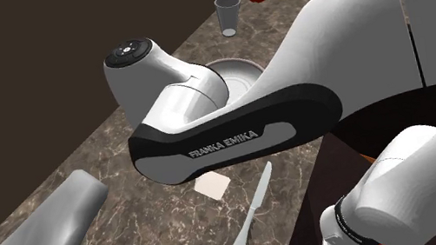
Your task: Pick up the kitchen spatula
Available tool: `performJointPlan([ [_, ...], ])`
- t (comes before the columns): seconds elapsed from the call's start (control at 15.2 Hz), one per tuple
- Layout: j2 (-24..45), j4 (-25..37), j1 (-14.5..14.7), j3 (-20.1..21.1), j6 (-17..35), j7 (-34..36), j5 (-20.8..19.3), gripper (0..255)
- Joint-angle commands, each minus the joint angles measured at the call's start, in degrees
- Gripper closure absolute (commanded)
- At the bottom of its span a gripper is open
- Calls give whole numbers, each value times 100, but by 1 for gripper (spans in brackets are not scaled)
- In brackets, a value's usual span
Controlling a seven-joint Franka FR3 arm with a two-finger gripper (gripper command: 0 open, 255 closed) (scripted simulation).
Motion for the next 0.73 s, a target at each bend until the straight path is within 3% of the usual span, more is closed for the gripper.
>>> performJointPlan([
  [0.0, 1, -7, 0, 0, 9, -2, 0, 255],
  [0.46, 3, 4, 2, 5, 0, 9, -2, 255],
  [0.66, -123, 139, 13, -39, -252, -32, 41, 255],
])
